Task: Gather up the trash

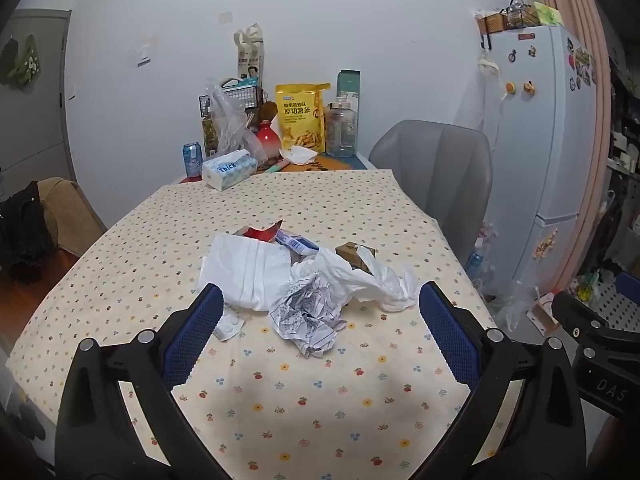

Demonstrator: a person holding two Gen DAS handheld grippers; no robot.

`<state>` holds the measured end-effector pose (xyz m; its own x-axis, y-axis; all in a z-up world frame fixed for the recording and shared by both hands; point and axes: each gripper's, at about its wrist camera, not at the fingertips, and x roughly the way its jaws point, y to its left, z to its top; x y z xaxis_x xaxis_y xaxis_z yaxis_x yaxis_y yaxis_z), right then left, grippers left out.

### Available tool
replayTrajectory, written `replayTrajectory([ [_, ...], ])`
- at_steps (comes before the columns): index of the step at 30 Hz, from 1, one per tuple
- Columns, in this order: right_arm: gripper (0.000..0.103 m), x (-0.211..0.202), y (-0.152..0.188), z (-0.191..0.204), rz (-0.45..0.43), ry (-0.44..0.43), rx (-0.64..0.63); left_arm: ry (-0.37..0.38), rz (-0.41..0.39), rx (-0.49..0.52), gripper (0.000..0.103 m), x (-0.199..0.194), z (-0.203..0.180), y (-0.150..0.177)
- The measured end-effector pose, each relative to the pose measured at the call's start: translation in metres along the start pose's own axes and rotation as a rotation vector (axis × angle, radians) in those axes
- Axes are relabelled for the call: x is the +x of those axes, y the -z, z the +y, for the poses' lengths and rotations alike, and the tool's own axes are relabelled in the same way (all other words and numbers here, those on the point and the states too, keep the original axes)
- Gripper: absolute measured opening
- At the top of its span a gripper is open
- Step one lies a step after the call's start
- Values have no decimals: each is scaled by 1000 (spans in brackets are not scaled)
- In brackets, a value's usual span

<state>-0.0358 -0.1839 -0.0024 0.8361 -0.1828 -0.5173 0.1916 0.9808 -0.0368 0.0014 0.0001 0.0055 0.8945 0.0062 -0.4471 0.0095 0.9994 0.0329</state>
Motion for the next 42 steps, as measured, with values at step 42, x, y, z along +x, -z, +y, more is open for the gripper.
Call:
replayTrajectory([
  [42, 95, -3, 0, -2, -12, 3, 5, 6, -15, -16, 97, -3, 2, 4],
])
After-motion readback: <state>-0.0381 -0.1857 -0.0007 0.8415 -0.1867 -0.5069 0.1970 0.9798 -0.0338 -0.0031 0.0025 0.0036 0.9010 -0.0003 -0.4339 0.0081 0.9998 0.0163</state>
